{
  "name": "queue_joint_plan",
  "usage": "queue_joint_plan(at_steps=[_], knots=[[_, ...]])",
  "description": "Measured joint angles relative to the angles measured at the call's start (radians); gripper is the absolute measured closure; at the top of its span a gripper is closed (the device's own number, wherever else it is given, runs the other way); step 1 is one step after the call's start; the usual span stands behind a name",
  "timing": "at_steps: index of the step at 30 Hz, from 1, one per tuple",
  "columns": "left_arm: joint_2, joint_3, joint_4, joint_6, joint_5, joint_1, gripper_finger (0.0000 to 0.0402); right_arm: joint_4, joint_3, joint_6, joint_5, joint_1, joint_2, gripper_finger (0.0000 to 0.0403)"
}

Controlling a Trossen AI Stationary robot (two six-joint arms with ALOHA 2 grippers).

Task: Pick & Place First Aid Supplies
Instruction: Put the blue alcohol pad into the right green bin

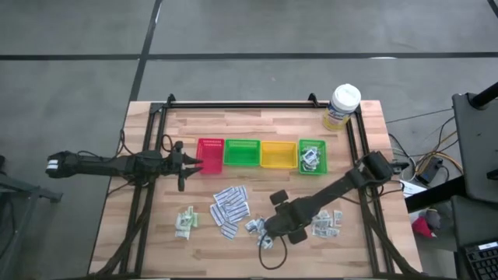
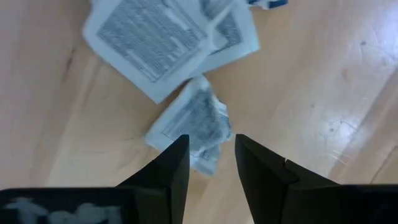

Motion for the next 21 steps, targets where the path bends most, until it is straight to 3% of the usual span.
queue_joint_plan(at_steps=[7, 12, 21], knots=[[0.000, 0.000, 0.000, 0.000, 0.000, 0.000, 0.0289, 0.008, 0.000, -0.001, -0.007, -0.034, -0.001, 0.0279], [0.000, 0.000, 0.000, 0.000, 0.000, 0.000, 0.0289, 0.009, 0.000, 0.000, -0.079, -0.042, -0.001, 0.0280], [0.000, 0.000, 0.000, 0.000, 0.000, 0.000, 0.0289, 0.023, -0.001, 0.008, -0.081, -0.044, -0.001, 0.0292]])
